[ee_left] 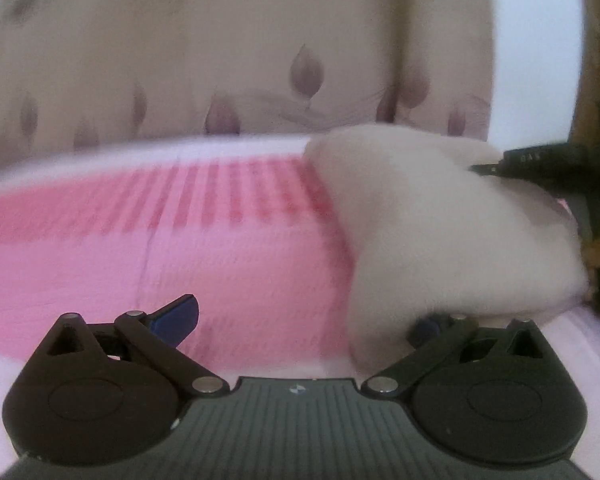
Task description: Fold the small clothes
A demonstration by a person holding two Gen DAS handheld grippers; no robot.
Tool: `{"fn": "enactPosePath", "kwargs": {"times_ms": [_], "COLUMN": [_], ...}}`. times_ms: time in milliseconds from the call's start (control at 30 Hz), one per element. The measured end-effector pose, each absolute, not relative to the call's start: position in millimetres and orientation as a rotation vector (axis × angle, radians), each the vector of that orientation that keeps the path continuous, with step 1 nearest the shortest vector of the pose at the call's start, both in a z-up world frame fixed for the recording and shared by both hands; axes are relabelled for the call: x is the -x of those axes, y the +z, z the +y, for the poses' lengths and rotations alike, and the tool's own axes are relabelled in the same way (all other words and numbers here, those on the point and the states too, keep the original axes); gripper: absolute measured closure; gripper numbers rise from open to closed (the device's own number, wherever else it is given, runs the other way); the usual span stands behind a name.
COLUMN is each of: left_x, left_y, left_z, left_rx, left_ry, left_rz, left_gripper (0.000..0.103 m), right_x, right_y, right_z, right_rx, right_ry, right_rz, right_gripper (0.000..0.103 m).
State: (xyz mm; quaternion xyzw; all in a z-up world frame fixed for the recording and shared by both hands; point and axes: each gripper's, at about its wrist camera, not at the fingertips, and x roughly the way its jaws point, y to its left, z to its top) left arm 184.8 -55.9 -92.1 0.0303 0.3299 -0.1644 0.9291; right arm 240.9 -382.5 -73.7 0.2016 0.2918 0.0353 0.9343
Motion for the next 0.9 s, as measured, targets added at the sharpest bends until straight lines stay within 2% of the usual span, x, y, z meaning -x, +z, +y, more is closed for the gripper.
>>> {"fn": "enactPosePath", "kwargs": {"times_ms": [167, 333, 433, 467, 567, 700, 900], "left_x": [-176.9, -152.1, -151.0, -155.5, -179.7, -206.1, -221.2], "left_y": [-89.5, -67.1, -41.1, -33.1, -21.9, -37.4, -79.6], "left_z": [-51.3, -39.6, -34.3, -37.5, -62.2, -92.4, -106.6], "left_rx": [-0.094, -0.008, 0.086, 0.092, 0.081, 0.051, 0.025], "left_ry": [-0.366, -0.435, -0.472, -0.501, -0.590, -0.694, -0.712], "left_rz": [0.665, 0.565, 0.460, 0.437, 0.410, 0.396, 0.480], "left_gripper": [0.000, 0.000, 0.000, 0.000, 0.004, 0.011, 0.011], "right_x": [-242.4, -243.4, -238.3, -230.6, -195.6, -152.5, -133.0], "right_y": [-73.2, -76.2, -80.7, -79.7, -67.2, -46.2, -32.3], "right_z": [-379.6, -391.3, -415.4, -422.8, -437.2, -431.2, -378.3], "right_rx": [-0.393, -0.466, -0.628, -0.665, -0.683, -0.631, -0.373], "right_ry": [0.076, 0.112, 0.162, 0.156, 0.128, 0.151, 0.238], "right_rz": [0.600, 0.610, 0.598, 0.573, 0.464, 0.402, 0.498], "right_gripper": [0.080, 0.077, 0.072, 0.064, 0.064, 0.065, 0.066]}}
